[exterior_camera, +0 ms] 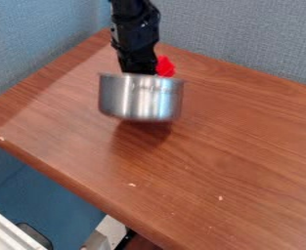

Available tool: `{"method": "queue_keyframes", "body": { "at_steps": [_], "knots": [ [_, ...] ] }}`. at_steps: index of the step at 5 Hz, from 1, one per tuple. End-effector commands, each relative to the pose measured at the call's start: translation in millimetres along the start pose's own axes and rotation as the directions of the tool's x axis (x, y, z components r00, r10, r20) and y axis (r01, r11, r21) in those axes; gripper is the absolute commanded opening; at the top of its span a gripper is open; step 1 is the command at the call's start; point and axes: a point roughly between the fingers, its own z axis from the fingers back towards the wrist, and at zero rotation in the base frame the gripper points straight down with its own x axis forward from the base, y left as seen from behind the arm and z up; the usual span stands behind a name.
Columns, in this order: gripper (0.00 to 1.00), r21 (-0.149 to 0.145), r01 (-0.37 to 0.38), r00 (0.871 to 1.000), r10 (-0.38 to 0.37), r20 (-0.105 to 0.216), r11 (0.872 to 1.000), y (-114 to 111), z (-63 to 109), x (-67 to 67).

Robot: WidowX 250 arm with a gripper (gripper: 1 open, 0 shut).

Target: Move the red object from the metal pot to the table

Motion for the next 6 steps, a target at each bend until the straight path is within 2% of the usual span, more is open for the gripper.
{"method": "queue_keyframes", "body": {
  "at_steps": [1, 2, 3, 4, 5, 6],
  "knots": [
    [0.0, 0.0, 0.014, 0.999, -0.014, 0.052, 1.0, -1, 5.2, -8.5],
    [0.0, -0.005, 0.02, 0.997, -0.02, 0.071, 1.0, -2, -2.3, -14.1],
    [0.0, 0.039, 0.088, 0.987, -0.092, 0.131, 0.995, -23, 18.0, -2.5],
    [0.0, 0.086, 0.133, 0.976, -0.146, 0.16, 0.987, -47, 29.3, 9.8],
    [0.0, 0.13, 0.183, 0.967, -0.203, 0.155, 0.974, -70, 41.6, 24.0],
    [0.0, 0.142, 0.249, 0.954, -0.268, 0.136, 0.958, -90, 42.2, 33.1]
  ]
}}
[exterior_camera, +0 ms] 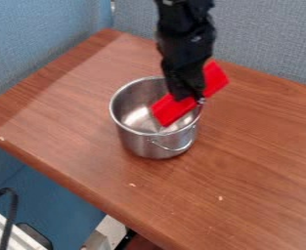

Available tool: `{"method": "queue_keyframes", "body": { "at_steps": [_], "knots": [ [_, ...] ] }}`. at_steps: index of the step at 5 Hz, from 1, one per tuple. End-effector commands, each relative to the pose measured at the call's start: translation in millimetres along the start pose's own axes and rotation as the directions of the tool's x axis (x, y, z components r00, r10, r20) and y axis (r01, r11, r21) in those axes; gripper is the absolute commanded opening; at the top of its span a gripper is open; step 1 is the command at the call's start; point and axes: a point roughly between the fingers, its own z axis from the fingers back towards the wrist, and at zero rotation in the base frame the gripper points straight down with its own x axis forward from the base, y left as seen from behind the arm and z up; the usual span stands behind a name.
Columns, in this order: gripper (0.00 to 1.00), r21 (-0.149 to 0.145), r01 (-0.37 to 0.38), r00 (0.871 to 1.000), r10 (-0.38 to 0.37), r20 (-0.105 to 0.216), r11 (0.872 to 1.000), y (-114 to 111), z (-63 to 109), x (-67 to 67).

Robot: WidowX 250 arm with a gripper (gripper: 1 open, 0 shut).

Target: Move the red object from the metal pot to the table

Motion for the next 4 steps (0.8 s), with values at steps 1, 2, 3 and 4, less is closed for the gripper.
{"method": "queue_keyframes", "body": {
  "at_steps": [1, 2, 3, 4],
  "knots": [
    [0.0, 0.065, 0.066, 0.996, -0.069, 0.05, 0.996, -3, 24.6, 24.8],
    [0.0, 0.088, 0.126, 0.989, -0.132, 0.067, 0.988, -12, 34.6, 32.6],
    [0.0, 0.086, 0.195, 0.978, -0.2, 0.063, 0.977, -15, 28.7, 30.8],
    [0.0, 0.096, 0.254, 0.965, -0.258, 0.043, 0.963, -24, 20.0, 24.7]
  ]
}}
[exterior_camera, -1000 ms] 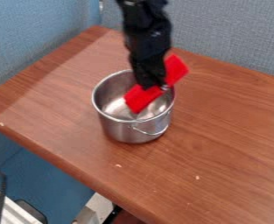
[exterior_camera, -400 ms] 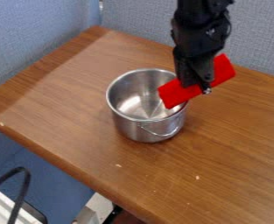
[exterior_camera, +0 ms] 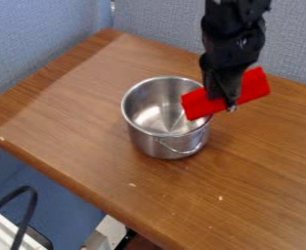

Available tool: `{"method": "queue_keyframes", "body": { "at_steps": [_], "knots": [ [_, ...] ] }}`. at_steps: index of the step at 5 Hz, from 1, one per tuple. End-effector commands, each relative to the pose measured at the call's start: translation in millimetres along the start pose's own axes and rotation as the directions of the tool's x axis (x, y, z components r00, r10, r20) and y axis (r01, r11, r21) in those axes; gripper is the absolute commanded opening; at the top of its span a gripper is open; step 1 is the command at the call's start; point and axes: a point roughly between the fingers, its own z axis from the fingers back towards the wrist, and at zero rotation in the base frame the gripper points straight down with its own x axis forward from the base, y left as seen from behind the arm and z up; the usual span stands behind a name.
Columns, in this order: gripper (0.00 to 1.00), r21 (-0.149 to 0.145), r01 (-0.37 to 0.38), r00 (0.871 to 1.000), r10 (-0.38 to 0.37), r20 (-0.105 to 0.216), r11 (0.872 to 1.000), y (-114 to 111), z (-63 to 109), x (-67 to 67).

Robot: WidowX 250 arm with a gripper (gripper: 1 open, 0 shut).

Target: Move the red object from the metal pot to the table

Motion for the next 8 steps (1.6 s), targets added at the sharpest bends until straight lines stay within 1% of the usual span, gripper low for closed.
{"method": "queue_keyframes", "body": {
  "at_steps": [1, 2, 3, 4, 5, 7, 8],
  "knots": [
    [0.0, 0.036, 0.043, 0.999, -0.045, 0.032, 0.998, 2, 5.1, 5.9],
    [0.0, 0.025, 0.109, 0.993, -0.11, 0.052, 0.994, -10, 6.1, 9.7],
    [0.0, 0.007, 0.168, 0.983, -0.168, 0.069, 0.986, -31, 1.6, 16.0],
    [0.0, -0.017, 0.218, 0.972, -0.216, 0.091, 0.976, -50, -5.0, 22.5],
    [0.0, -0.017, 0.245, 0.963, -0.241, 0.12, 0.969, -64, -12.1, 25.0],
    [0.0, 0.004, 0.299, 0.947, -0.298, 0.119, 0.954, -75, -28.7, 24.3],
    [0.0, 0.002, 0.31, 0.945, -0.308, 0.109, 0.951, -77, -35.1, 22.4]
  ]
}}
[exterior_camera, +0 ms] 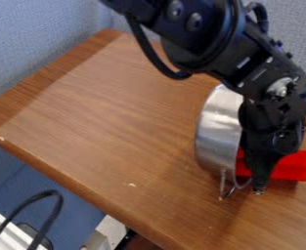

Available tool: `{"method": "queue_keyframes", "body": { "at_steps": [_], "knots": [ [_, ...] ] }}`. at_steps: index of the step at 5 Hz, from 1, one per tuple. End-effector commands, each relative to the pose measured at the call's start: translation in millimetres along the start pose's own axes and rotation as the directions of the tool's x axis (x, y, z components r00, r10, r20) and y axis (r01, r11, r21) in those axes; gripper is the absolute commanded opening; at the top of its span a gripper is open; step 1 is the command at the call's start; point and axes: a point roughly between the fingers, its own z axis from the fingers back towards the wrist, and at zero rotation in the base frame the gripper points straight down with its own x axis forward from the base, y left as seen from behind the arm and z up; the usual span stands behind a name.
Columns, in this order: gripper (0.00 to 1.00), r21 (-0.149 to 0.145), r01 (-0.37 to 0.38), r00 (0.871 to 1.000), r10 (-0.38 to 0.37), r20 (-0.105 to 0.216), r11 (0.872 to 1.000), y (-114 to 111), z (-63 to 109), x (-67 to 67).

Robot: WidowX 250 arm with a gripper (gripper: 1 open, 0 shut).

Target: Move the red object from the metal pot to the table

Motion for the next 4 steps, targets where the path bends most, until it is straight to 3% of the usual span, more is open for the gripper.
{"method": "queue_keyframes", "body": {
  "at_steps": [1, 3, 4],
  "knots": [
    [0.0, 0.01, -0.006, 1.0, 0.006, 0.023, 1.0, 0, 3.5, 1.0],
    [0.0, -0.011, -0.024, 1.0, 0.024, 0.017, 1.0, -3, 3.5, -8.0],
    [1.0, -0.018, -0.037, 0.999, 0.038, 0.015, 0.999, -4, 4.6, -13.0]
  ]
}}
